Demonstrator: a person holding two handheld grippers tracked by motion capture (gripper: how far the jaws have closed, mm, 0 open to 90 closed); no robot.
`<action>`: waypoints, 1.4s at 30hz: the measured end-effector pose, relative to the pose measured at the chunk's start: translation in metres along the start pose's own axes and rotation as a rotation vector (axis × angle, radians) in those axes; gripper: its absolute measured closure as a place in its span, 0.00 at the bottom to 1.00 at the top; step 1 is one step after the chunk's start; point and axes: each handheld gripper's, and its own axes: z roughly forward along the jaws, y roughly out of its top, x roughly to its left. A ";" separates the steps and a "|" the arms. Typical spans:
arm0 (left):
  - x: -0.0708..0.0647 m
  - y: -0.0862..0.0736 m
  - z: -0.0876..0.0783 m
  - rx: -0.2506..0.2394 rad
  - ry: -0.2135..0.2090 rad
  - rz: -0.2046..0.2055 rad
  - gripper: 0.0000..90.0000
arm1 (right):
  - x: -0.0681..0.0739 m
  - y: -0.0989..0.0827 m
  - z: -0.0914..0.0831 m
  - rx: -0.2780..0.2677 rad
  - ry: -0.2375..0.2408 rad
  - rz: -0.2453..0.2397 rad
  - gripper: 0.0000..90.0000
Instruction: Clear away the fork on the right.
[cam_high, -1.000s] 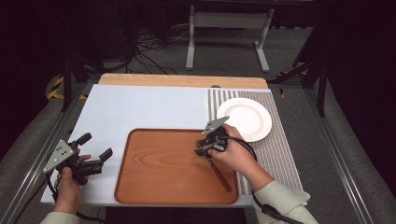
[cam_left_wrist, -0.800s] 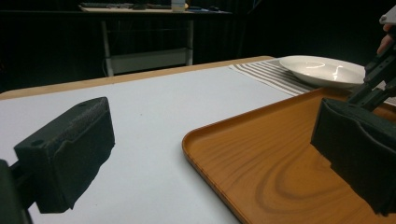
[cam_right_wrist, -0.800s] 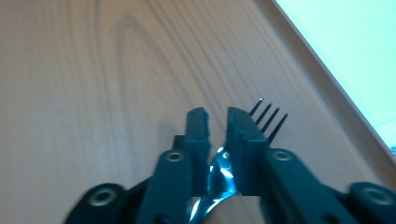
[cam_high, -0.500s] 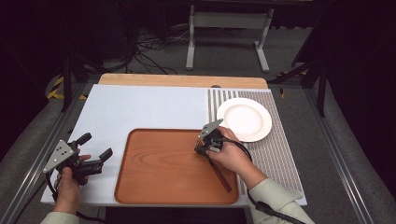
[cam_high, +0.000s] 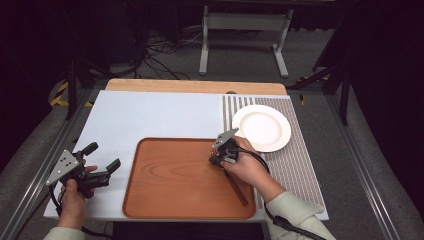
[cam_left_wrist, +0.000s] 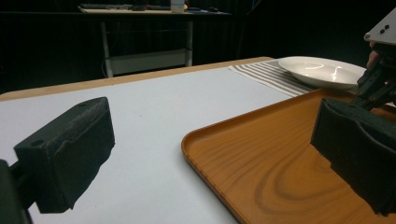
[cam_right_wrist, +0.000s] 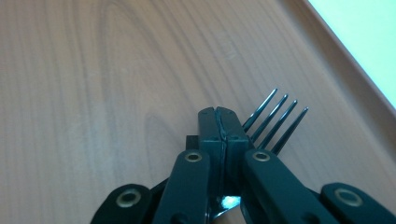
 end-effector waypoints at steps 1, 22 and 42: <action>0.000 0.000 0.000 0.000 0.001 0.000 0.00 | 0.000 0.000 0.000 0.002 -0.007 -0.002 1.00; 0.000 0.000 0.000 -0.001 -0.001 0.001 0.00 | -0.019 -0.012 -0.012 0.017 -0.081 0.032 1.00; -0.001 -0.001 0.001 0.002 -0.002 -0.003 0.00 | -0.032 -0.024 -0.026 0.057 -0.136 0.063 1.00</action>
